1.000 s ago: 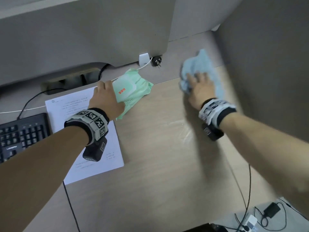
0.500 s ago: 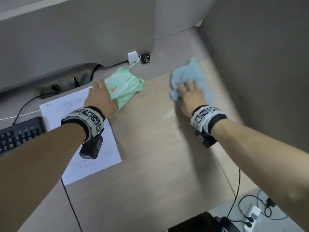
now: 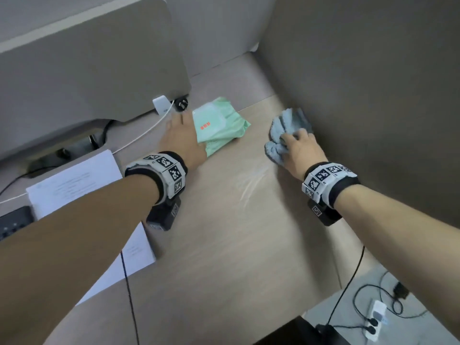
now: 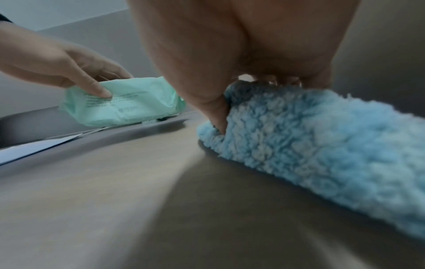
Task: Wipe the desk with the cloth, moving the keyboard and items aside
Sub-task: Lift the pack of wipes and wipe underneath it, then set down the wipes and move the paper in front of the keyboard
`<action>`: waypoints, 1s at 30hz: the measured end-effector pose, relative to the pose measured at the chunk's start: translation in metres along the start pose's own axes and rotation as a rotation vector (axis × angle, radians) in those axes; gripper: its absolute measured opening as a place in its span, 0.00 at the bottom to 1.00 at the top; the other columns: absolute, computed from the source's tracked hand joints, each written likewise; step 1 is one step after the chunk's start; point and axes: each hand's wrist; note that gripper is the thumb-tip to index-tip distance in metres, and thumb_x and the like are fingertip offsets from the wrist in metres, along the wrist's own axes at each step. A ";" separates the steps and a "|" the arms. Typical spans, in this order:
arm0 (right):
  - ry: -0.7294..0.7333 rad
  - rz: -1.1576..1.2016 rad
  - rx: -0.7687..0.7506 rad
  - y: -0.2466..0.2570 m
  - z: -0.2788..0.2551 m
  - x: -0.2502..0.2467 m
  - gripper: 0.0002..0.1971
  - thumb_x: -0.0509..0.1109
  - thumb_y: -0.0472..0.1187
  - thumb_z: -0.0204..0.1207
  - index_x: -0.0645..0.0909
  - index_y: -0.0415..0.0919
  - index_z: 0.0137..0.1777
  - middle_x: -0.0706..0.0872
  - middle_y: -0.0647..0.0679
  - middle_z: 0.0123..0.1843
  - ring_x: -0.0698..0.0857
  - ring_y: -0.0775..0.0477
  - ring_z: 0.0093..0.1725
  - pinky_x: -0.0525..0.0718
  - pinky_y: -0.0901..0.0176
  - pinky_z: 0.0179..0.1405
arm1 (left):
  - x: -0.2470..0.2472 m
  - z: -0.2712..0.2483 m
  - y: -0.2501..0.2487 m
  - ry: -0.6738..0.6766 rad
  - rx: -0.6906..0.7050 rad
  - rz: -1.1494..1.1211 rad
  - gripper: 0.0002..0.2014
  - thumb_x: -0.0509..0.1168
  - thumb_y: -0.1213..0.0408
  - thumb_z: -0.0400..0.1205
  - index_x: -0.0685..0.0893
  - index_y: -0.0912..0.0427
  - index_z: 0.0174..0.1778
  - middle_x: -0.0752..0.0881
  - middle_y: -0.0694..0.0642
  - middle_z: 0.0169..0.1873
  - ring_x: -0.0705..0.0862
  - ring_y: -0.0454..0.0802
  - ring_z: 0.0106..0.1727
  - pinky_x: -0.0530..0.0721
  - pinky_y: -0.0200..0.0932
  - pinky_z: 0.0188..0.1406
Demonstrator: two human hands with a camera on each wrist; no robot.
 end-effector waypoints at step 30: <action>0.082 0.218 -0.050 0.036 -0.004 -0.013 0.25 0.70 0.51 0.74 0.73 0.44 0.69 0.72 0.42 0.61 0.77 0.37 0.59 0.84 0.44 0.54 | -0.003 0.050 -0.022 -0.066 -0.062 -0.112 0.35 0.69 0.61 0.79 0.62 0.63 0.80 0.68 0.64 0.77 0.68 0.63 0.77 0.68 0.55 0.77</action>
Point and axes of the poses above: each hand's wrist, its own z-axis towards the middle knuckle, its own x-axis out of the palm, y = z × x
